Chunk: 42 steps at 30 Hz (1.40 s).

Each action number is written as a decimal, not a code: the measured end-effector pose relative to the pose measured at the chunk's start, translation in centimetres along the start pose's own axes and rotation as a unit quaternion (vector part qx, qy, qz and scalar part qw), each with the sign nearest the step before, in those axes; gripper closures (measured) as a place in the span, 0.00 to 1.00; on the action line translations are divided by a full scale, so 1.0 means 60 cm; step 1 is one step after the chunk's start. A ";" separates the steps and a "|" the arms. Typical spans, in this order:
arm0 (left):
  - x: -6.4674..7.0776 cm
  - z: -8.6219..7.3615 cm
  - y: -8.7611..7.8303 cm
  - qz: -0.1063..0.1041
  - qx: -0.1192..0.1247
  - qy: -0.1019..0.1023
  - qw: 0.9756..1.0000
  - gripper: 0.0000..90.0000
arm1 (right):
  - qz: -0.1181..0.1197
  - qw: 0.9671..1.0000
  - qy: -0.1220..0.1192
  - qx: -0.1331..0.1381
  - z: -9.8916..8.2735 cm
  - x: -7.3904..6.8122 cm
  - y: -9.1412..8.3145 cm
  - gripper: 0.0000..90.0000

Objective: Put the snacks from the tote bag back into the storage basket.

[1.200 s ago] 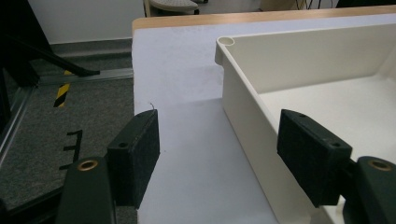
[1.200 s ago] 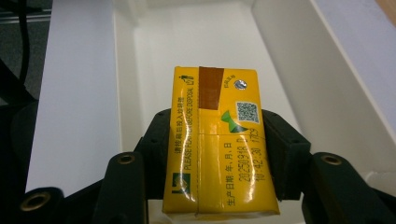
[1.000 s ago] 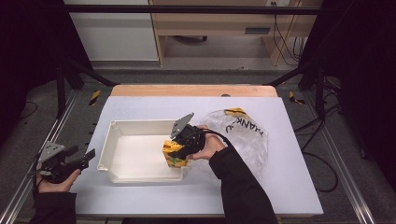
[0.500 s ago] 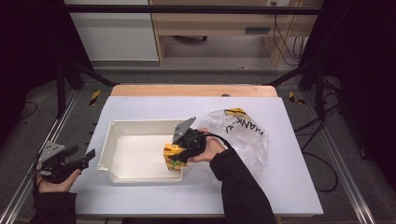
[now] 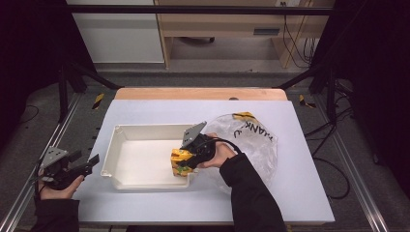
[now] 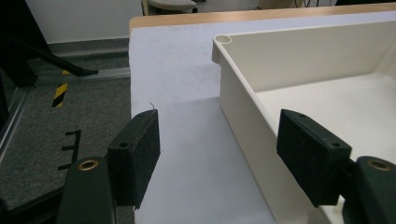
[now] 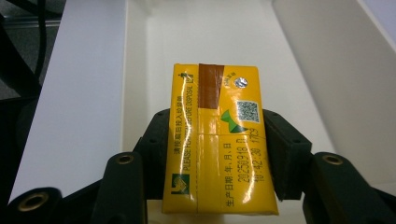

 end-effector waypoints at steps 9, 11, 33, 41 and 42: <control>0.002 0.002 -0.001 -0.002 0.002 0.000 1.000 0.34 | -0.006 1.000 -0.004 -0.007 0.003 -0.005 0.003 0.55; 0.003 0.001 -0.001 -0.003 0.002 -0.002 1.000 0.34 | -0.007 1.000 -0.004 -0.008 0.003 -0.005 0.003 0.55; 0.028 0.013 -0.012 -0.030 0.010 0.010 0.999 0.29 | -0.170 0.971 0.095 0.142 0.026 -0.042 -0.097 0.29; 0.041 0.010 -0.015 -0.036 0.007 0.015 0.999 0.24 | -0.278 0.932 0.157 0.172 -0.030 -0.077 -0.144 0.23; 0.043 0.009 -0.015 -0.035 0.005 0.017 0.999 0.23 | -0.288 0.926 0.165 0.178 -0.049 -0.086 -0.157 0.22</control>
Point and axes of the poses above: each handheld gripper's, and its own axes: y roughly forward along the jaws, z roughly out of its top, x roughly to its right, the point moved 3 cm from there along y, roughly forward along the jaws, and after that the axes turned 13 degrees about z, right-handed, at the moved point
